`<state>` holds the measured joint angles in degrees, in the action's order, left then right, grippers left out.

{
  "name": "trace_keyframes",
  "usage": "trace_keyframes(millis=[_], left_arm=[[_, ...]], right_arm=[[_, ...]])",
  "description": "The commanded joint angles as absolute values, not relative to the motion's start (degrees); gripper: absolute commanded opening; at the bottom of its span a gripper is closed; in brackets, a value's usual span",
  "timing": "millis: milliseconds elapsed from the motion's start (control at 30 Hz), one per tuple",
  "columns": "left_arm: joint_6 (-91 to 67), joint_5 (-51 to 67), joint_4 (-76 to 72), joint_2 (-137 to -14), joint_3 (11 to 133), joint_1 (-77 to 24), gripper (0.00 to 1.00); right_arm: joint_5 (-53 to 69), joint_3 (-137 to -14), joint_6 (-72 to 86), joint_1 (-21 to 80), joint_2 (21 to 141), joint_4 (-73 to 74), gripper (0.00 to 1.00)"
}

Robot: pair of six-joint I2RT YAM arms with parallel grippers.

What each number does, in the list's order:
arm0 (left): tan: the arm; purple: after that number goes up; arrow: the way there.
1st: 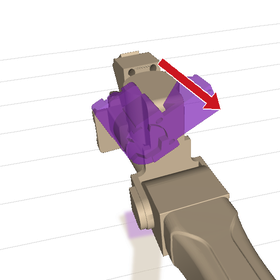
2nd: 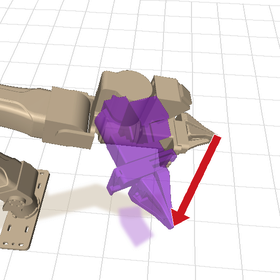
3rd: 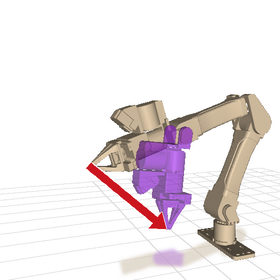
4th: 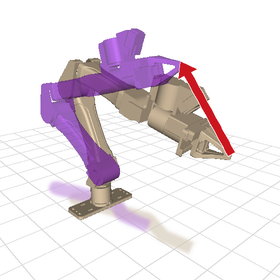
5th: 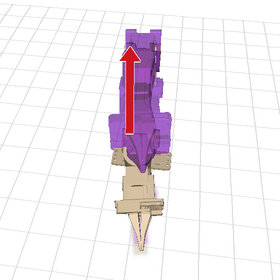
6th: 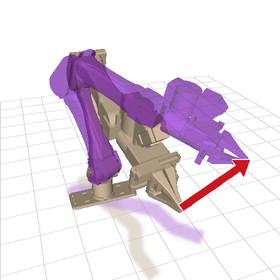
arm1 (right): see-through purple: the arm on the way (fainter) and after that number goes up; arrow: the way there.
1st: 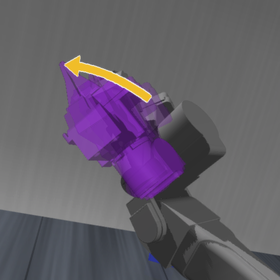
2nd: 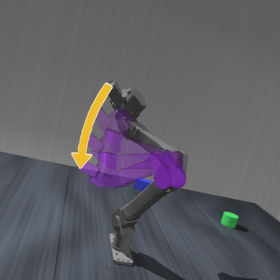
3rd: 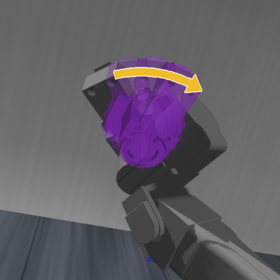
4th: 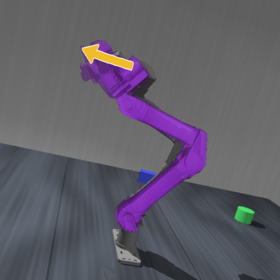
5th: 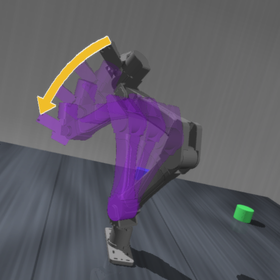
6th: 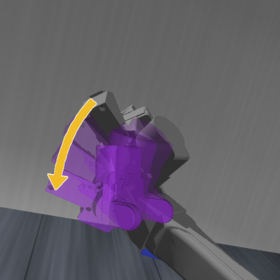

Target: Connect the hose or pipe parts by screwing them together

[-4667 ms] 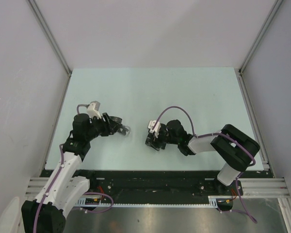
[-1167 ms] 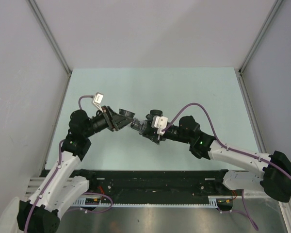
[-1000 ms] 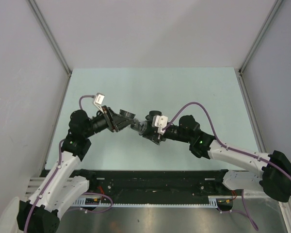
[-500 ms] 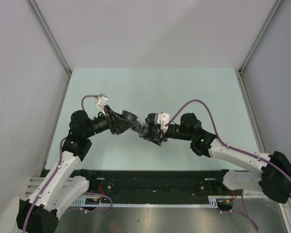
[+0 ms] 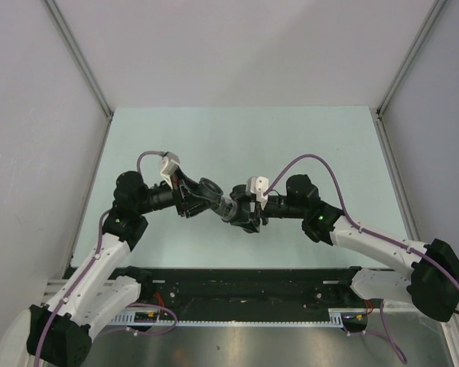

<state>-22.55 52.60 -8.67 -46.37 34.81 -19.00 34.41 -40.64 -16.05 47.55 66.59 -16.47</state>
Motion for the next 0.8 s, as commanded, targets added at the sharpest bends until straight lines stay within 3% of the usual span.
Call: trace_keyframes(millis=[0, 767], left_arm=[[-16.6, 60.4, -8.0, -47.6, 34.8, -21.3, 0.00], [-5.3, 69.8, -10.5, -51.5, 33.2, -25.0, 0.00]], right_arm=[[40.1, -46.1, -15.3, 47.8, 66.0, -23.8, 0.00], [51.1, -46.8, -11.7, 44.5, 66.9, -21.7, 0.00]])
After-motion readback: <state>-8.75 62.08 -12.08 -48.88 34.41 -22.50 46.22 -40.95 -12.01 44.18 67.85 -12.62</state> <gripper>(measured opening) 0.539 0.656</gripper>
